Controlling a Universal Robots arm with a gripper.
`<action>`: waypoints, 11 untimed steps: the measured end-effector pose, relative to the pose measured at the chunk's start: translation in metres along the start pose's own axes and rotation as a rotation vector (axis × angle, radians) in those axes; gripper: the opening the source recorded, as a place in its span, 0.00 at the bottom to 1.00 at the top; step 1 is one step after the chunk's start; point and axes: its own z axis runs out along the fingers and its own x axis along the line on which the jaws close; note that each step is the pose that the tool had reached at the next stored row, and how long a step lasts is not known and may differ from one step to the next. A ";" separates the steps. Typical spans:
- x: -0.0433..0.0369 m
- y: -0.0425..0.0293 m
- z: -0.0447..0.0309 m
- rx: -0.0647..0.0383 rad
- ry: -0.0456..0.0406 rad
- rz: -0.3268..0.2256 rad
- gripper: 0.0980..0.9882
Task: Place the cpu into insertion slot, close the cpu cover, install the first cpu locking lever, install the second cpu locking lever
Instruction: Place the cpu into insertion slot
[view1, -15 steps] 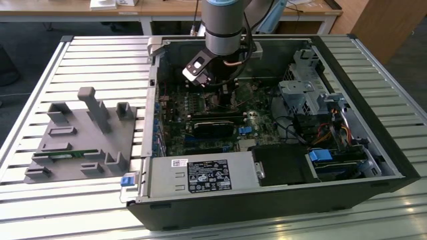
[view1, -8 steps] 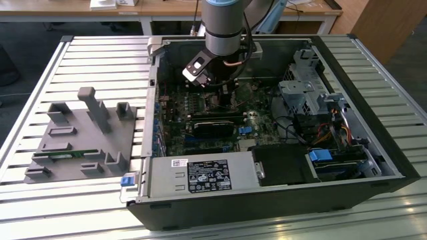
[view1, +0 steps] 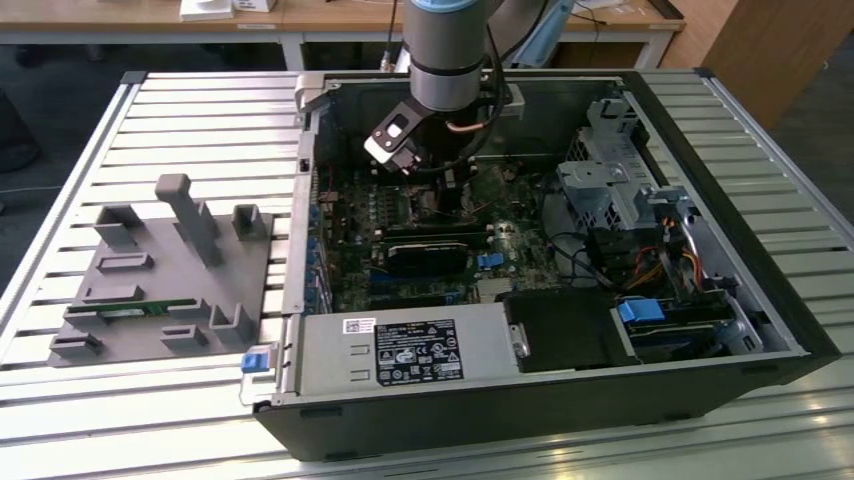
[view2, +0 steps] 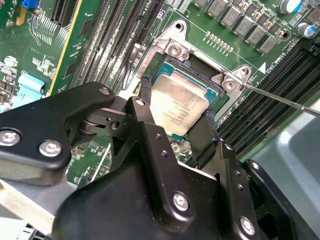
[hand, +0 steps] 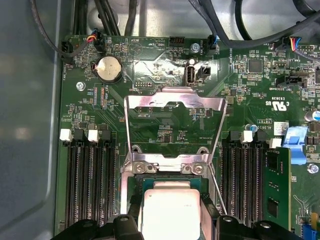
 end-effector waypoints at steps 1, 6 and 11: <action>0.0001 0.0000 0.0003 0.000 0.0000 0.000 0.50; 0.0003 -0.0001 0.0012 0.000 -0.0003 0.000 0.50; 0.0003 -0.0001 0.0014 0.000 -0.0001 0.000 0.50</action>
